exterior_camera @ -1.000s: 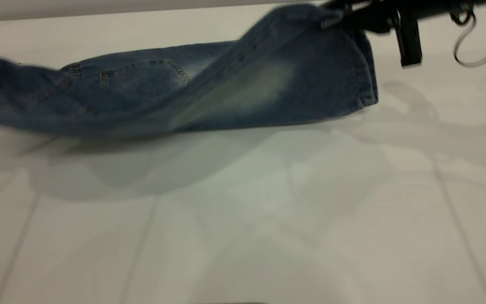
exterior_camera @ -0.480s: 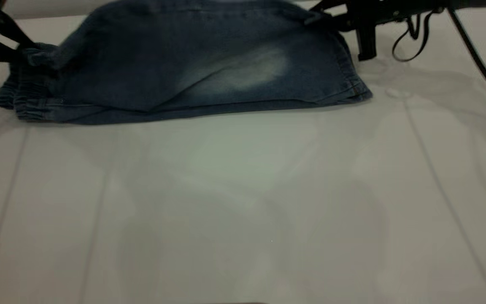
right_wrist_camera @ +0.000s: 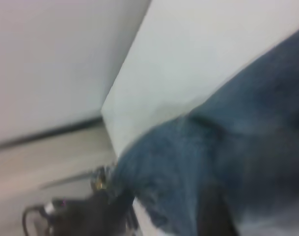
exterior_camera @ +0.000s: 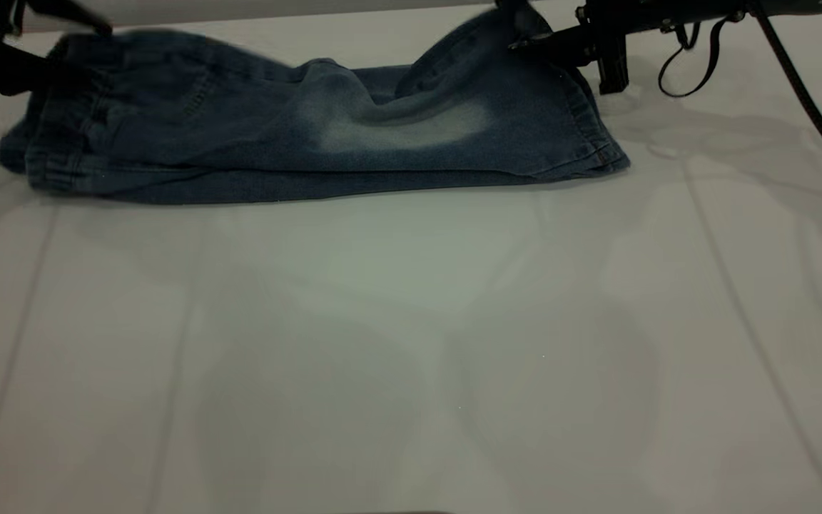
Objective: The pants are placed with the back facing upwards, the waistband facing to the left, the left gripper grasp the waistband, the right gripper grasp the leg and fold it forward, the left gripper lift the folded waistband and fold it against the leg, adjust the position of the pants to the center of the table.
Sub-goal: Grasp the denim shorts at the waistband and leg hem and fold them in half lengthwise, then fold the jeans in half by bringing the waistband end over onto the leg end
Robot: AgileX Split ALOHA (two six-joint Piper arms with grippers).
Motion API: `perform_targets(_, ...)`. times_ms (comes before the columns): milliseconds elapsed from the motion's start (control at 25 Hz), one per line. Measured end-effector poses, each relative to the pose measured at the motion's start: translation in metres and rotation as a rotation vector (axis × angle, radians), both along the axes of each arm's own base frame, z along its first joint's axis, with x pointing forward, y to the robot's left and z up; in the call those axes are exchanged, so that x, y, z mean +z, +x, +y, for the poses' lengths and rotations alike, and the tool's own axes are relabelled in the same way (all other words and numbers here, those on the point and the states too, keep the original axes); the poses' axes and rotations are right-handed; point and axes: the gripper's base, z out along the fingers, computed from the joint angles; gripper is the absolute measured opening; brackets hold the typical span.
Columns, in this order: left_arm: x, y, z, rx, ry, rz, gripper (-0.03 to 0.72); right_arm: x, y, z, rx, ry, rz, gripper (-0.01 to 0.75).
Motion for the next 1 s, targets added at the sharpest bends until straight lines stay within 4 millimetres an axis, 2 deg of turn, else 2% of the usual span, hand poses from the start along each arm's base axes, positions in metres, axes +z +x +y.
perform_targets(120,0.021,-0.002,-0.002,-0.12,0.09,-0.076,0.62,0.018,-0.001,0.001,0.091,0.031,-0.124,0.483)
perform_targets(200,0.032,-0.006,-0.003,-0.197,0.17,-0.092,0.638,0.03,-0.003,0.003,0.138,0.038,-0.186,0.531)
perform_targets(320,0.04,-0.013,0.0,-0.258,0.262,-0.049,0.636,0.045,-0.007,0.005,0.201,0.027,-0.239,0.558)
perform_targets(480,0.029,-0.021,0.006,-0.294,0.352,0.078,0.627,0.045,-0.011,0.007,0.258,-0.012,-0.244,0.563)
perform_targets(600,0.018,-0.022,0.009,-0.25,0.334,0.15,0.62,0.044,-0.013,0.011,0.279,-0.025,-0.242,0.563)
perform_targets(760,0.004,-0.024,0.011,-0.215,0.328,0.221,0.607,0.044,-0.014,0.017,0.297,-0.026,-0.24,0.563)
perform_targets(1000,-0.004,-0.025,0.017,-0.165,0.358,0.264,0.591,0.043,-0.015,0.018,0.302,-0.028,-0.236,0.563)
